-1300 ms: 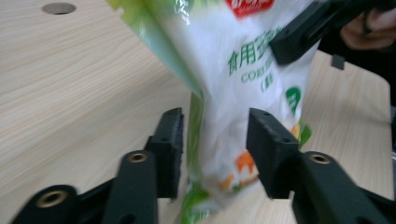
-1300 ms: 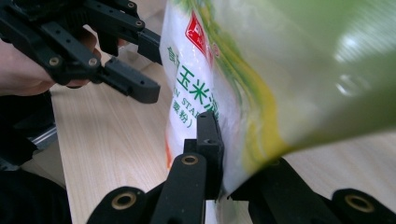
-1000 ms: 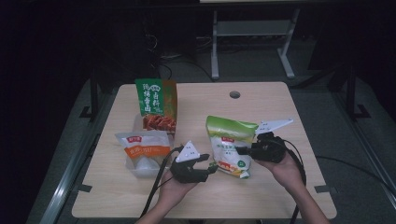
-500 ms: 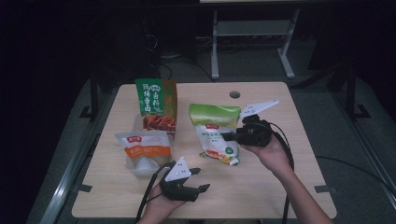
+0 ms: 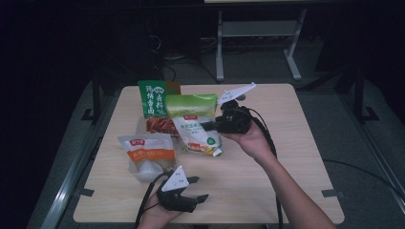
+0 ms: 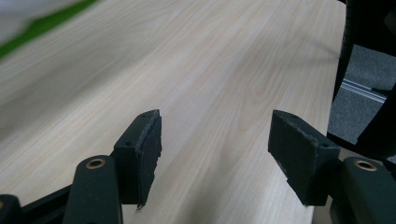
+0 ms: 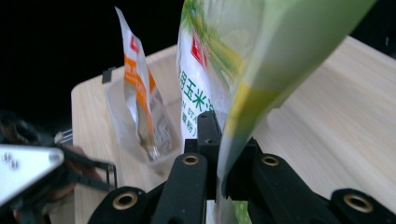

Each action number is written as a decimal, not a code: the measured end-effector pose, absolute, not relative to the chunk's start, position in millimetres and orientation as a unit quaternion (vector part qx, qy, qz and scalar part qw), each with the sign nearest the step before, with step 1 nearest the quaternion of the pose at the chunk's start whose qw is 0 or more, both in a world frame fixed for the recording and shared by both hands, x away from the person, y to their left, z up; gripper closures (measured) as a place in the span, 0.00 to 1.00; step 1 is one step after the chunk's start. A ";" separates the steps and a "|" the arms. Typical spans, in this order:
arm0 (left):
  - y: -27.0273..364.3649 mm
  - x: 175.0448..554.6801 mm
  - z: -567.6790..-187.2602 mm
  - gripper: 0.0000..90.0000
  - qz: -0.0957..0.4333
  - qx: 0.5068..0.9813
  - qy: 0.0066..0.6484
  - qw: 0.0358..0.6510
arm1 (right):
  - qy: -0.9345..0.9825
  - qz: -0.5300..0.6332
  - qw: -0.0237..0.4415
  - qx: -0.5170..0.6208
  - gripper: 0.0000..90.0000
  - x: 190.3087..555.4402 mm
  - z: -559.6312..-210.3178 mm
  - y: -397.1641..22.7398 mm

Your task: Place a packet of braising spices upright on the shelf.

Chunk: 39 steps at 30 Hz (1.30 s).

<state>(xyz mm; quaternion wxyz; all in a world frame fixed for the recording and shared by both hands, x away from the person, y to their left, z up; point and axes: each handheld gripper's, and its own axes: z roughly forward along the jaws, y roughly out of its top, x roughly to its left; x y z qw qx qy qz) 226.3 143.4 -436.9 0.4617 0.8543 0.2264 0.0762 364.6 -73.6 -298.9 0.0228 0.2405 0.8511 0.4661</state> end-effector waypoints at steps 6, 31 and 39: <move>144.0 225.6 -437.7 0.38 0.072 0.852 0.228 0.466 | 0.854 0.468 0.017 0.225 0.97 374.2 -292.6 -49.8; 145.7 226.0 -438.7 0.38 0.075 0.856 0.217 0.463 | 0.862 0.476 -0.014 0.175 0.97 404.4 -305.2 33.7; 146.1 226.4 -439.5 0.38 0.072 0.857 0.217 0.462 | 0.865 0.471 -0.026 0.170 0.96 407.4 -317.2 54.0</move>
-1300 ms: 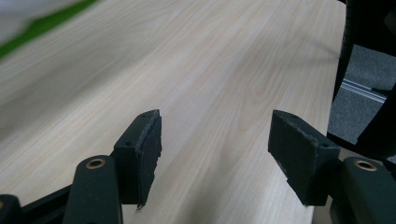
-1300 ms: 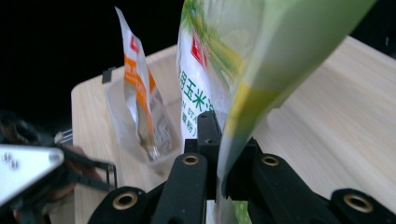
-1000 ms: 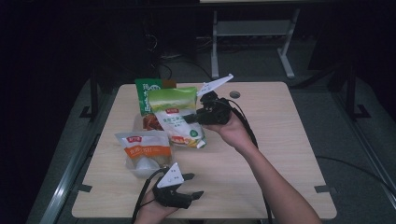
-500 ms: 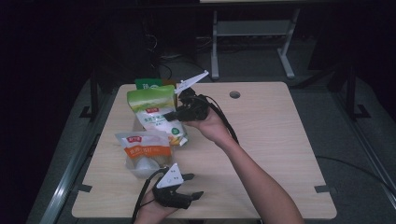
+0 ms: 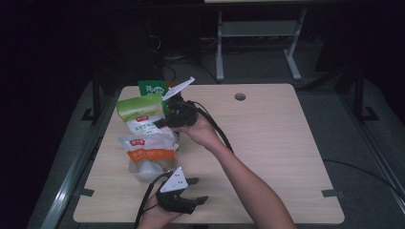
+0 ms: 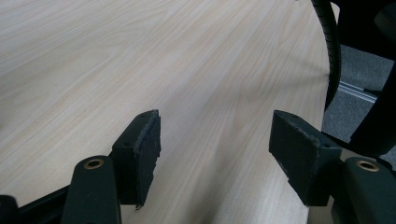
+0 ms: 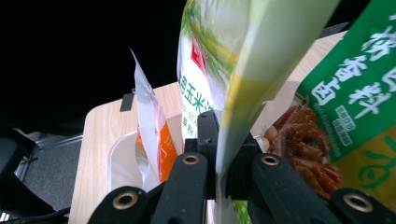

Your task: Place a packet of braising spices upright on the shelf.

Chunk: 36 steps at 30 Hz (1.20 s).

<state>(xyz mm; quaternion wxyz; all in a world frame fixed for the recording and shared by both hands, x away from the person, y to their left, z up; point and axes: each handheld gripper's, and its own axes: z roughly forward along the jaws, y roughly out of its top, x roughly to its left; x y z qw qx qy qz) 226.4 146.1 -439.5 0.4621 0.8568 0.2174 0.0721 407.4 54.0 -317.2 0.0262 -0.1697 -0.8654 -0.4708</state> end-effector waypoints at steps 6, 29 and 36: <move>145.3 225.9 -439.4 0.38 0.070 0.855 0.219 0.466 | -0.866 -0.468 0.035 -0.169 0.96 409.0 -327.2 64.6; 143.5 225.6 -439.8 0.38 0.067 0.855 0.218 0.467 | -0.867 -0.464 0.038 -0.179 0.95 412.4 -372.3 72.7; 141.9 225.6 -440.5 0.38 0.063 0.856 0.219 0.464 | -0.873 -0.451 0.038 -0.179 0.95 412.9 -372.3 66.2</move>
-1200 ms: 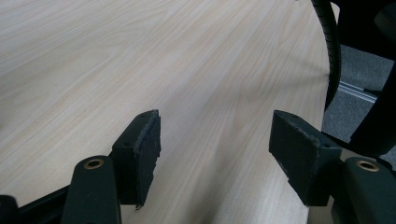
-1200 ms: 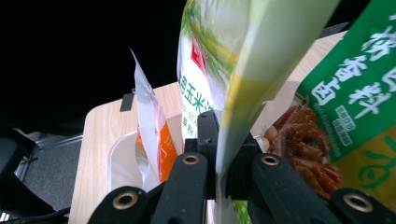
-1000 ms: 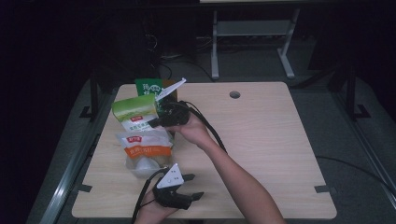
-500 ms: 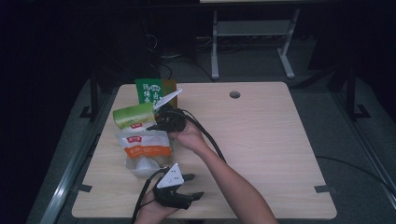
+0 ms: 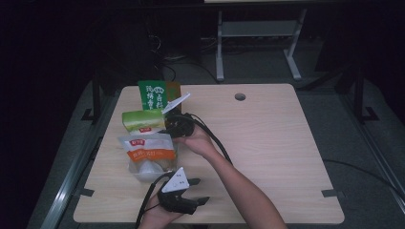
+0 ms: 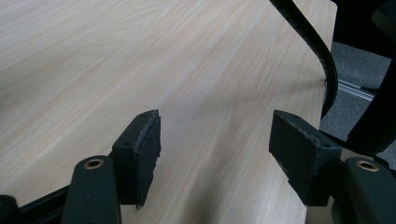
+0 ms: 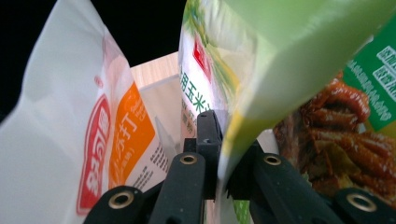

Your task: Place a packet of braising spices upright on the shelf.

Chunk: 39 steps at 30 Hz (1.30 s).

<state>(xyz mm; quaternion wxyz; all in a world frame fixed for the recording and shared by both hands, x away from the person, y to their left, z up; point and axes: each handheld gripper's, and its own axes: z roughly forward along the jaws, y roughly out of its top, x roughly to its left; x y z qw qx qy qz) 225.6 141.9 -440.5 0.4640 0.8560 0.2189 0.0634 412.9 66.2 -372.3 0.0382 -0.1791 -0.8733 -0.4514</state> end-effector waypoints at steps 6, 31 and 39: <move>141.8 225.8 -440.4 0.38 0.064 0.856 0.219 0.463 | -0.876 -0.446 0.040 -0.179 0.96 411.7 -376.3 60.9; 142.9 232.1 -440.6 0.34 0.072 0.858 0.227 0.455 | -0.871 -0.447 0.038 -0.200 0.71 415.0 -372.7 34.8; 143.0 235.4 -440.5 0.33 0.075 0.857 0.232 0.454 | -0.867 -0.447 0.040 -0.217 0.63 414.0 -370.1 16.3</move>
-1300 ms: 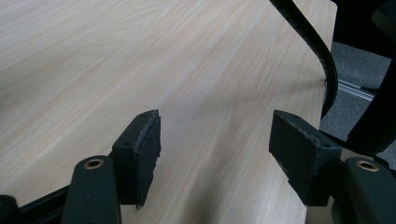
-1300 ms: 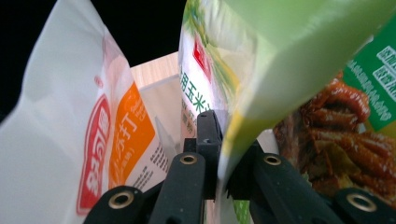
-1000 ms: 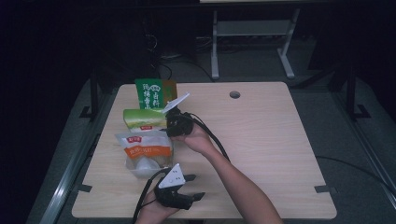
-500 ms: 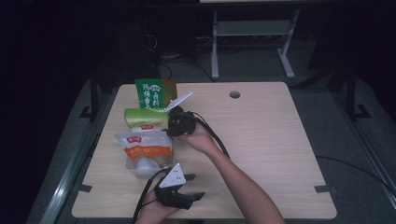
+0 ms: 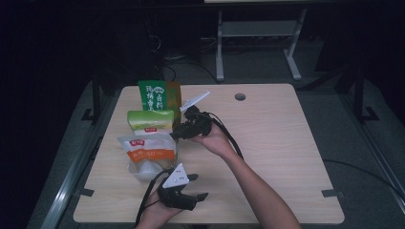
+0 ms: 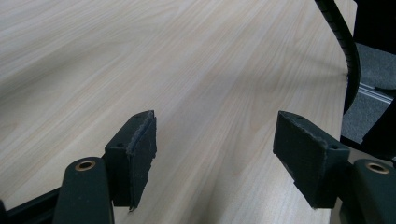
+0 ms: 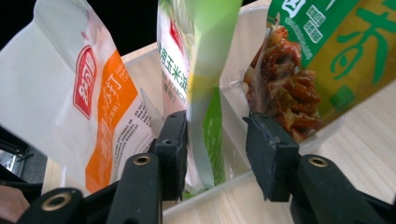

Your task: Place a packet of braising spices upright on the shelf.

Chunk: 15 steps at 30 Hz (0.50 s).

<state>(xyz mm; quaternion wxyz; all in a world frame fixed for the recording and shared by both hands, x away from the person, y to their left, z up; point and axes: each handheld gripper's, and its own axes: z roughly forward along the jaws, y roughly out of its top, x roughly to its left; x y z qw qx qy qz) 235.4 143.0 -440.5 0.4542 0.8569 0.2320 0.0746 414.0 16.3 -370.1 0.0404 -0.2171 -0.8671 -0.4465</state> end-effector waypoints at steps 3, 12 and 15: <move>142.3 235.1 -441.0 0.33 0.074 0.857 0.231 0.454 | -0.867 -0.447 0.038 -0.217 0.61 413.7 -369.9 13.5; 142.6 238.3 -440.8 0.31 0.075 0.858 0.233 0.451 | -0.867 -0.442 0.031 -0.229 0.56 413.9 -366.8 -7.9; 143.6 239.4 -440.5 0.31 0.075 0.858 0.234 0.451 | -0.863 -0.444 0.030 -0.240 0.53 414.4 -366.3 -19.2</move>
